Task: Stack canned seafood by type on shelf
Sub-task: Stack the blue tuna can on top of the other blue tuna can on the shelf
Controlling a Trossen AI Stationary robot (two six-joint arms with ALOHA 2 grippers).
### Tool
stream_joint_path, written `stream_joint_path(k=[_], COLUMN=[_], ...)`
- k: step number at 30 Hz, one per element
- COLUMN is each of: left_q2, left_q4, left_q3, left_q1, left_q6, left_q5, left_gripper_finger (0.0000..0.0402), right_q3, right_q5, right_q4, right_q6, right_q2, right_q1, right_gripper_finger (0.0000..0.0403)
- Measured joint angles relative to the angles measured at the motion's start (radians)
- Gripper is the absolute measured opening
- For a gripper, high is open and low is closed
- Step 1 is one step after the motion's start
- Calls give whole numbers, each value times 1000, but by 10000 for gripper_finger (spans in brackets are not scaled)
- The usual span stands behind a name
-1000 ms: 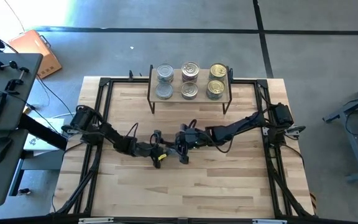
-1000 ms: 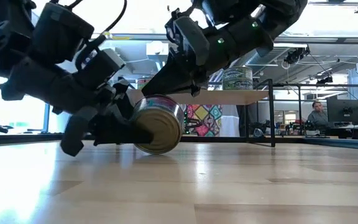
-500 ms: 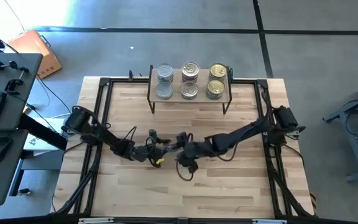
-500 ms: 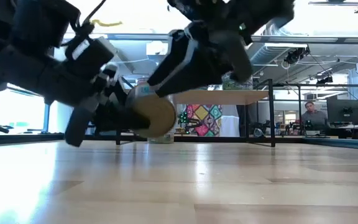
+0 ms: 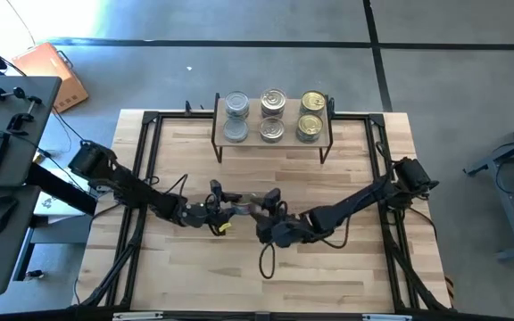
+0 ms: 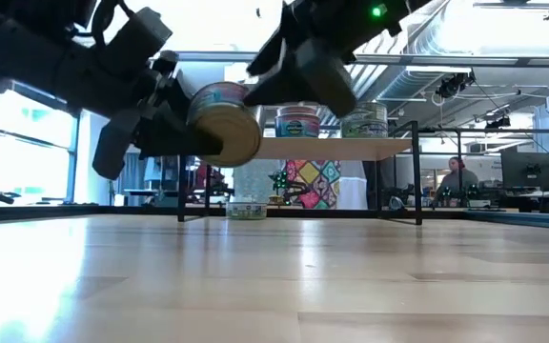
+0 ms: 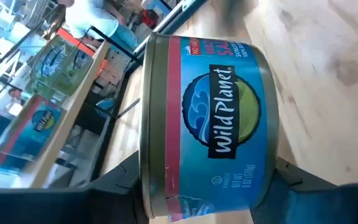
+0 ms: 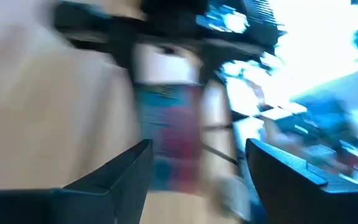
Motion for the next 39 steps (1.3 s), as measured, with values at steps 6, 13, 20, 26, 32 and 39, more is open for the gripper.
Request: stream_joint_path(k=[6, 13, 20, 26, 32, 39], left_q2=[-30, -40, -39, -39, -38, -39], left_q4=[-122, -234, -248, -249, -253, -316], left_q3=[57, 126, 158, 184, 194, 197], left_q1=[-1, -6, -13, -39, -54, -54], left_q6=[104, 201, 274, 329, 355, 359], left_q5=[-39, -147, -178, -174, -180, -289], left_gripper_finger=[172, 172, 174, 176, 184, 215], right_q3=[0, -1, -1, -1, -1, -1], right_q5=[156, 6, 29, 16, -40, 8], right_q4=[80, 13, 10, 17, 23, 12], right_q6=[-143, -192, -167, -169, -153, -162], right_q2=[0, 2, 2, 2, 1, -10], right_q1=[2, 15, 5, 0, -7, -6], right_gripper_finger=[265, 266, 266, 263, 194, 164])
